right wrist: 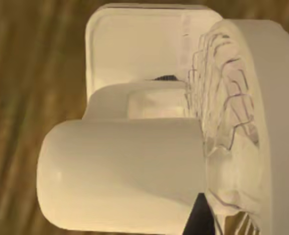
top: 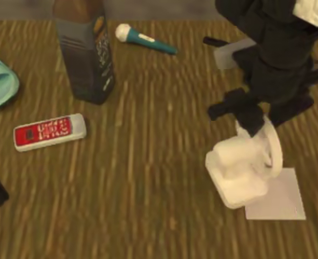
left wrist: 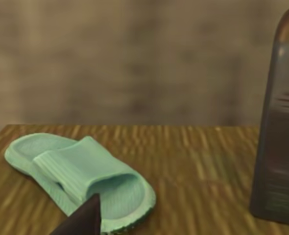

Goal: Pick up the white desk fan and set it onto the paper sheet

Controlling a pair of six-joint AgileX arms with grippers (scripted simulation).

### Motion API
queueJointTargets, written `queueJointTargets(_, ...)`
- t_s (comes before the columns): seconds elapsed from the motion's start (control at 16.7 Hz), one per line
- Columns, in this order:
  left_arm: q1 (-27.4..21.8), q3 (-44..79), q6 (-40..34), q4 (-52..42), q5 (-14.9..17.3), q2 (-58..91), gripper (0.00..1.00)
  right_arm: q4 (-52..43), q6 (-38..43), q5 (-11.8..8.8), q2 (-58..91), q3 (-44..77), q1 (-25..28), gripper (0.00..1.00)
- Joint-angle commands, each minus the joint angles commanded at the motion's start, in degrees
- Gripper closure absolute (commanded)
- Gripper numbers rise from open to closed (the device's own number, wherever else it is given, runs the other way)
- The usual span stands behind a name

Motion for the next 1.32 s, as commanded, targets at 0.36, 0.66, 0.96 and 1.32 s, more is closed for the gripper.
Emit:
queueJointTargets(0.36, 0.0, 0.0, 0.0, 0.0, 0.0, 0.0, 0.00, 3.7, 41.5, -0.8, -6.7, -4.6, -1.9, 1.00)
queueJointTargets(0.66, 0.0, 0.0, 0.0, 0.0, 0.0, 0.0, 0.00, 4.4, 74.3, -2.1, -11.2, -9.7, -3.8, 1.00)
queueJointTargets(0.96, 0.0, 0.0, 0.0, 0.0, 0.0, 0.0, 0.00, 3.1, 95.9, -3.5, -13.3, -14.7, -5.5, 1.00)
queueJointTargets(1.32, 0.0, 0.0, 0.0, 0.0, 0.0, 0.0, 0.00, 2.3, 102.3, -4.1, -13.9, -16.9, -6.2, 1.00)
